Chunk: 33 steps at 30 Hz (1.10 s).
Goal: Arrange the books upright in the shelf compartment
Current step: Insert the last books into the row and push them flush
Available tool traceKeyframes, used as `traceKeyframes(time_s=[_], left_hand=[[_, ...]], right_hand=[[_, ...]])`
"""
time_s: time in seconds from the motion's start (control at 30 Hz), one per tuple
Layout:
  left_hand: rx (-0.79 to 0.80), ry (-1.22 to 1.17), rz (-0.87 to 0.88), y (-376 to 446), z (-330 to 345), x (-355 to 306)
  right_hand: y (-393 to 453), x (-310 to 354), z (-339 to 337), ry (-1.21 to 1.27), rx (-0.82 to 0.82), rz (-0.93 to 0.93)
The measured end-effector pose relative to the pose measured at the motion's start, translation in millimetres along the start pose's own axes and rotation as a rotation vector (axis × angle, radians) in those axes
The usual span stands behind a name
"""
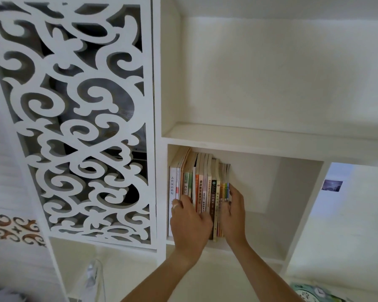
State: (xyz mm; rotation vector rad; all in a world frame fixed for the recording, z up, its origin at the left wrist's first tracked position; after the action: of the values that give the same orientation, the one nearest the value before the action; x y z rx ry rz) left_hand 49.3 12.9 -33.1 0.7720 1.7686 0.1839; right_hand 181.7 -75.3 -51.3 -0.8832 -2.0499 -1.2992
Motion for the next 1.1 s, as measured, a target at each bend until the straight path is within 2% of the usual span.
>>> traceKeyframes(time_s=[0.07, 0.13, 0.23, 0.3, 0.4, 0.53, 0.67, 0.77, 0.97, 1.1], left_hand=[[0.014, -0.026, -0.021, 17.3, -4.4, -7.1], [0.058, 0.008, 0.045, 32.0, -8.7, -13.5], [0.027, 0.065, 0.110, 20.2, -15.9, -12.5], [0.068, 0.066, 0.066, -14.6, -11.0, -1.2], [0.226, -0.002, -0.061, -53.7, 3.3, 22.4], [0.192, -0.132, -0.185, -28.5, 4.0, 44.4], [0.317, -0.089, -0.210, -3.1, 15.2, 43.2], [0.155, -0.087, -0.174, 9.9, 8.2, 24.3], [0.110, -0.005, -0.138, 11.6, 3.7, 22.2], [-0.038, -0.082, -0.060, 4.2, -17.7, 0.7]], right_hand=[[-1.8, -3.9, 4.1, -0.022, 0.005, 0.012], [-3.1, -7.5, 9.1, -0.029, 0.021, 0.036], [-3.8, -7.5, 10.7, -0.047, 0.026, 0.054], [-3.7, -6.8, 10.8, -0.033, 0.031, 0.047], [-4.8, -6.3, 11.4, -0.015, 0.029, 0.058], [-4.4, -9.3, 15.2, -0.036, 0.038, 0.063], [-2.4, -12.5, 18.1, -0.057, 0.054, 0.065], [-1.7, -11.5, 17.7, -0.067, 0.057, 0.061], [-2.7, -7.8, 15.3, -0.087, 0.093, 0.075], [-3.0, -10.3, 15.5, -0.109, 0.107, 0.046]])
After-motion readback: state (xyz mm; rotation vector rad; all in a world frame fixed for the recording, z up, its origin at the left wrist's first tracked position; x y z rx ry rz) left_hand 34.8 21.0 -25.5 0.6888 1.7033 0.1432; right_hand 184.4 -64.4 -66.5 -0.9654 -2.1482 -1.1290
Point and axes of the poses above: each hand's wrist, its own y-axis towards the middle knuckle, its own z-axis out of the palm, x = y × z, the point moved 5 cm from there along y, towards the middle knuckle, and after that the axes turned 10 degrees about -y, right-handed, at the moved point
